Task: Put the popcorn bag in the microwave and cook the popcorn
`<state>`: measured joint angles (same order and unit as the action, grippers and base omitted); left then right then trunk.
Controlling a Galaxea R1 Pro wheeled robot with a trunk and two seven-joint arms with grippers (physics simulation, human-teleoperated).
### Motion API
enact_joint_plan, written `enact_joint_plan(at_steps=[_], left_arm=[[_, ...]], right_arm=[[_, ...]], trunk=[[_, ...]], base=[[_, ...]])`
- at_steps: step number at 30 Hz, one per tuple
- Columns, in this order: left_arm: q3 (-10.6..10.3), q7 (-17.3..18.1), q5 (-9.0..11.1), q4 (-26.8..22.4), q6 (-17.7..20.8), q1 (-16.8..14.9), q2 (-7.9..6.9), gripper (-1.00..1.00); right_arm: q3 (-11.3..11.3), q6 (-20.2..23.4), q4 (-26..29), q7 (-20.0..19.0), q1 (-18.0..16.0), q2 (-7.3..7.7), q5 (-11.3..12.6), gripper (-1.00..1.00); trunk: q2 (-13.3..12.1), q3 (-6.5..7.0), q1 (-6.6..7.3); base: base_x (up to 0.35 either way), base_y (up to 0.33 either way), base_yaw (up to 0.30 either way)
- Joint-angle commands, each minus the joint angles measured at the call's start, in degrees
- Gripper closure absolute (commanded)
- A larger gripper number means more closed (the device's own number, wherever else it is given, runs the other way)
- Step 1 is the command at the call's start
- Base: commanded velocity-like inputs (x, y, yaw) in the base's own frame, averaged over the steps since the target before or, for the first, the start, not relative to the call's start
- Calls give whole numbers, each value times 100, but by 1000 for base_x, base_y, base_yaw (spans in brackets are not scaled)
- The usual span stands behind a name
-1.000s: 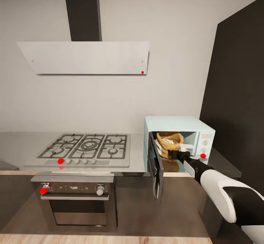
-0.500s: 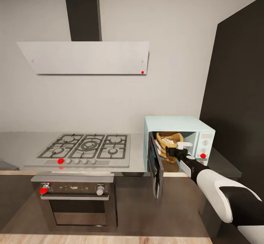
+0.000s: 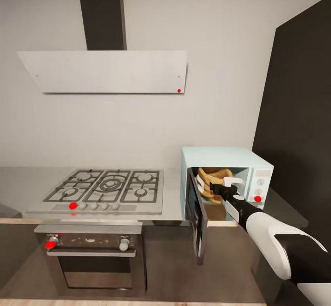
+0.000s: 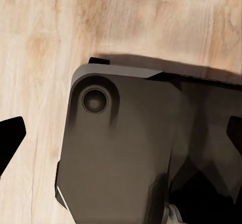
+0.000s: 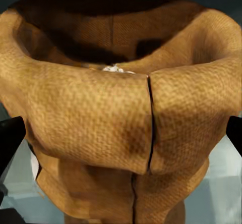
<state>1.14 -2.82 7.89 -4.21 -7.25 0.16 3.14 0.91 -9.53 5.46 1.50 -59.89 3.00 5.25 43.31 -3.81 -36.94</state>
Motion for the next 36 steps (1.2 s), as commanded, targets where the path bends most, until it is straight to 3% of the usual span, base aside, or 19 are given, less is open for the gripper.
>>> enact_joint_plan(at_steps=[1,13,36], left_arm=[[7,-8,37,-9,-7,1,2,-100],[16,-8,46,-9,-4,1,-7,-100],[26,-52,46,-9,-8,1,-4,-100]], right_arm=[[15,-22,-5,-1,-5,1,55,-100],[15,-22,-18,-3,-5,-49,-12,-100],[24,-32,-63,-9,-5,-29,-33,-100]], trunk=[[5,-8,-4],[5,-8,-4],[5,-8,-4]], base=[[312,0,0],[258,0,0],[59,0,0]])
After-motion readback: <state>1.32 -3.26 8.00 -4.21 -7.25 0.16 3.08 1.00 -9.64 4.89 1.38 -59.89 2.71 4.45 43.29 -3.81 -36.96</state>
